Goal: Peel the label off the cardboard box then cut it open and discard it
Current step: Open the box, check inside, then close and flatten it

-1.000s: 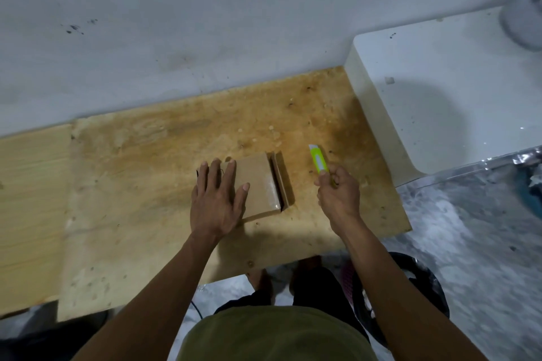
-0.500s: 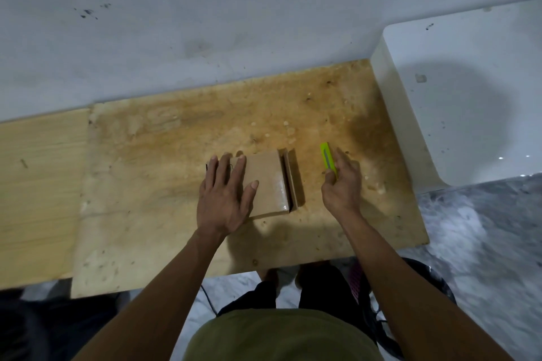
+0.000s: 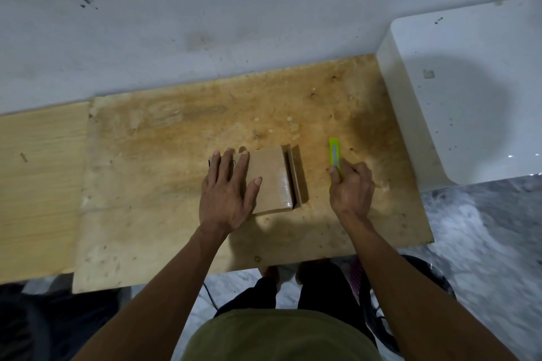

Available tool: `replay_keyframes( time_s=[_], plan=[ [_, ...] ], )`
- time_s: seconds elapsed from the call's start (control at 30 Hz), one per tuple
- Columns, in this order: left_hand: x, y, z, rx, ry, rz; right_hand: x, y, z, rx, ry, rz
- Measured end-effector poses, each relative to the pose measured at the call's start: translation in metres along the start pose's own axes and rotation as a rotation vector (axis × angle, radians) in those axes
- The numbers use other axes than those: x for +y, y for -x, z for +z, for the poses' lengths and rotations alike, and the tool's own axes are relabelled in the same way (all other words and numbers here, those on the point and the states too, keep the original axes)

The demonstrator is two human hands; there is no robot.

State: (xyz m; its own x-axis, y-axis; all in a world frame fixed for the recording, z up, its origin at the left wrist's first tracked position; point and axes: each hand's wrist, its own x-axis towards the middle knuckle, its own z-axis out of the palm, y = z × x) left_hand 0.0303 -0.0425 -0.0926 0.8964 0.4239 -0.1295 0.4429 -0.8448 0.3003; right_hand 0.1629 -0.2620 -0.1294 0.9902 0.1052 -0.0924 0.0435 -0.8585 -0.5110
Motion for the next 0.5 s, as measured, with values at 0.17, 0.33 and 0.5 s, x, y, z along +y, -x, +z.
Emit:
replay_keyframes(
  time_s=[0.17,0.33,0.5],
  plan=[
    [0.0,0.0,-0.001,-0.022,0.003,0.004,-0.001,0.0,-0.003,-0.032,0.047,0.001],
    [-0.001,0.0,-0.003,-0.027,0.033,0.014,-0.014,0.008,-0.016,-0.012,-0.032,-0.018],
    [-0.002,0.002,-0.007,0.012,0.149,-0.016,-0.057,0.042,-0.028,-0.087,-0.256,-0.184]
  ],
)
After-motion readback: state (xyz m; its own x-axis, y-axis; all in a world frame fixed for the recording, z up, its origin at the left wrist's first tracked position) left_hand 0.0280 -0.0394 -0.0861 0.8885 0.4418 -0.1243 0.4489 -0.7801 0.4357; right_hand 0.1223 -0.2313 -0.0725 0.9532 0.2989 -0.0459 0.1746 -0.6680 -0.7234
